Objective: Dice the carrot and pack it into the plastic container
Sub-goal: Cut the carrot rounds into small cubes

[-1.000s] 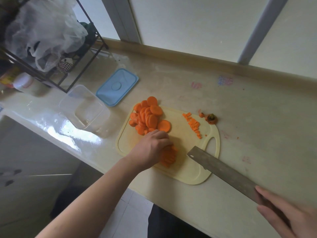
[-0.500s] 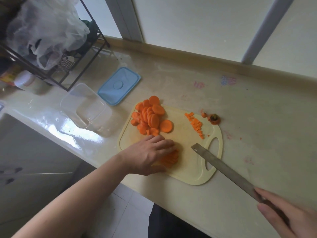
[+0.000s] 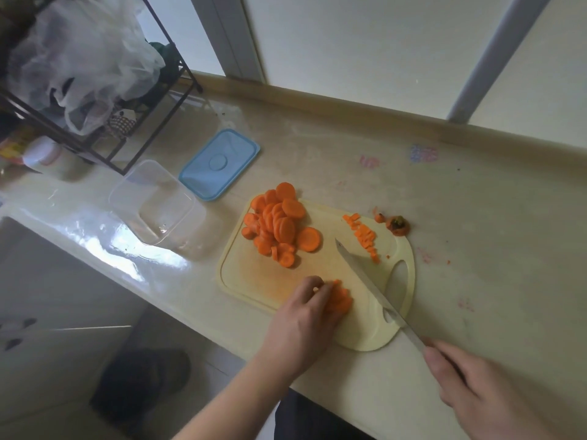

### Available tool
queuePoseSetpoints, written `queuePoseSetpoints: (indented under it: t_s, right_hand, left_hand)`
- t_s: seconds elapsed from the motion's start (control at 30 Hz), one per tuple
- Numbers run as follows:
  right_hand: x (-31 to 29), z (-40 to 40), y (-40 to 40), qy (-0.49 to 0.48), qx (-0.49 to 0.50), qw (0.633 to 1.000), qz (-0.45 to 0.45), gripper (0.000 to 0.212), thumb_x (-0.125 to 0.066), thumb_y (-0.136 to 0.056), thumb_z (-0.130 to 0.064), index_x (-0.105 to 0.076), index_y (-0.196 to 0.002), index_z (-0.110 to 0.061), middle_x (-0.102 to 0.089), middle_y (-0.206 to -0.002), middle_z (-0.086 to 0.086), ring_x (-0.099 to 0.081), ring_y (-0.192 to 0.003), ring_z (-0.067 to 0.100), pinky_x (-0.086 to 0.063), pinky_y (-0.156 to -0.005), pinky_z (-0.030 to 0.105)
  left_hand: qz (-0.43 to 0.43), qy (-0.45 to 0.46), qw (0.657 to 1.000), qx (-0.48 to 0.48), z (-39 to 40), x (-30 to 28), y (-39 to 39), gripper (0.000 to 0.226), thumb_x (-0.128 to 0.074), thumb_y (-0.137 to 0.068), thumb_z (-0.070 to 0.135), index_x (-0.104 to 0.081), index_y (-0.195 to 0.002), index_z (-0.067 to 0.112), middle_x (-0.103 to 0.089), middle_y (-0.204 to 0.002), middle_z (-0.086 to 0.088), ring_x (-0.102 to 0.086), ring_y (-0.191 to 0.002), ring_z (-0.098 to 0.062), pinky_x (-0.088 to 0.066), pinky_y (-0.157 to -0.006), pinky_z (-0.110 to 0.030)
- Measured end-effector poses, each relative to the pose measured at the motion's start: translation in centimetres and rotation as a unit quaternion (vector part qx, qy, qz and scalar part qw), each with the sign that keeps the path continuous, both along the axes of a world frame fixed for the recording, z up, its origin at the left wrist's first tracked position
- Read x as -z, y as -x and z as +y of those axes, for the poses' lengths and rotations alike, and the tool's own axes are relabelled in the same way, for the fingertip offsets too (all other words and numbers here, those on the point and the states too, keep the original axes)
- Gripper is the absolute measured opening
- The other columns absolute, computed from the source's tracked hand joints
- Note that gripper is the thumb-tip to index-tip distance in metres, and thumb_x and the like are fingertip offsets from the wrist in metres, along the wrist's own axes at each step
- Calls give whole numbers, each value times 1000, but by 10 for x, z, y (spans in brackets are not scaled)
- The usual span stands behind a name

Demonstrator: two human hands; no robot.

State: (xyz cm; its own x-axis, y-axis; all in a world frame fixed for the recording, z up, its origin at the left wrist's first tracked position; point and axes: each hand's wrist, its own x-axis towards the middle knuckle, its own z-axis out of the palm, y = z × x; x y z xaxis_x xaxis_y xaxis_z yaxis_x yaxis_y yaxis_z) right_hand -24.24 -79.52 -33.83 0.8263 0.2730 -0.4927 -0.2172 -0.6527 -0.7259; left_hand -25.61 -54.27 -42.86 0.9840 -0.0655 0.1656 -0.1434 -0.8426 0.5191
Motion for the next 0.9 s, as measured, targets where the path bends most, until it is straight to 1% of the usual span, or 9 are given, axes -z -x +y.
queuePoseSetpoints:
  t_s: [0.1, 0.2, 0.27, 0.37, 0.47, 0.6, 0.67, 0.77, 0.9]
  right_hand:
    - [-2, 15, -1, 7, 7, 1000, -12, 21, -36, -82, -62, -55, -88, -55, -56, -61, -40, -58, -70, -16, -41, -62, 3]
    - [3, 27, 6, 12, -16, 999, -45, 43, -15, -70, -86, -49, -86, -67, -59, -75, -42, -56, -81, -19, -41, -70, 1]
    - [4, 31, 8, 11, -29, 999, -41, 35, -17, -74, -79, -47, -87, -67, -65, -83, -32, -58, -88, -13, -44, -76, 7]
    - [-2, 31, -2, -11, -31, 999, -10, 19, -29, -79, -61, -46, -80, -69, -60, -62, -29, -57, -65, -7, -42, -62, 8]
    - [-5, 27, -7, -38, -17, 999, 0, 18, -36, -81, -54, -51, -81, -62, -55, -50, -17, -52, -50, 0, -36, -51, 10]
    - [-3, 23, -5, -49, 11, 999, -3, 28, -38, -75, -58, -51, -99, -62, -55, -49, -23, -53, -51, -6, -35, -51, 8]
    - [-7, 22, -5, -44, 2, 999, 0, 25, -39, -75, -56, -53, -95, -61, -56, -50, -23, -53, -51, -6, -34, -51, 7]
    - [-12, 25, -6, -42, 1, 999, 6, 24, -40, -76, -53, -54, -94, -60, -57, -51, -25, -55, -53, -7, -34, -51, 6]
    - [-18, 24, -5, -25, -15, 999, 24, 20, -44, -87, -49, -64, -88, -49, -54, -51, -32, -55, -57, -11, -35, -52, 4]
  left_hand:
    - [-11, 12, 998, -64, -18, 5, 5, 43, -60, -98, 40, -68, -124, 7, -57, -117, -7, -62, -96, -20, -54, -84, -28]
    - [-23, 24, 996, -81, -27, 10, 5, 45, -59, -98, 37, -67, -128, 4, -56, -120, -9, -59, -103, -25, -51, -90, -31]
    - [-28, 19, 996, -79, -27, 10, 4, 46, -58, -98, 38, -67, -127, 3, -58, -119, -11, -60, -103, -25, -50, -90, -32]
    - [-64, -3, 996, -61, -18, 12, 1, 45, -64, -96, 37, -69, -120, 0, -62, -110, -15, -60, -95, -27, -51, -86, -32]
    - [-71, -22, 997, -16, -6, 14, -4, 46, -67, -94, 40, -68, -119, 2, -61, -110, -14, -59, -94, -26, -51, -86, -33]
    - [-64, -33, 997, 26, 7, 9, -10, 56, -67, -92, 51, -62, -124, 5, -60, -118, -13, -59, -100, -28, -51, -90, -36]
    - [-87, -36, 993, 72, 11, 6, -14, 52, -70, -92, 45, -61, -124, 5, -62, -119, -15, -60, -103, -32, -51, -91, -37]
    - [-118, -29, 981, 153, 14, 9, -22, 29, -73, -94, 24, -70, -112, 1, -66, -114, -18, -62, -105, -36, -53, -91, -42]
    - [-101, -6, 978, 183, 17, 13, -26, 17, -71, -96, 12, -72, -108, 0, -66, -113, -18, -62, -102, -38, -53, -87, -44]
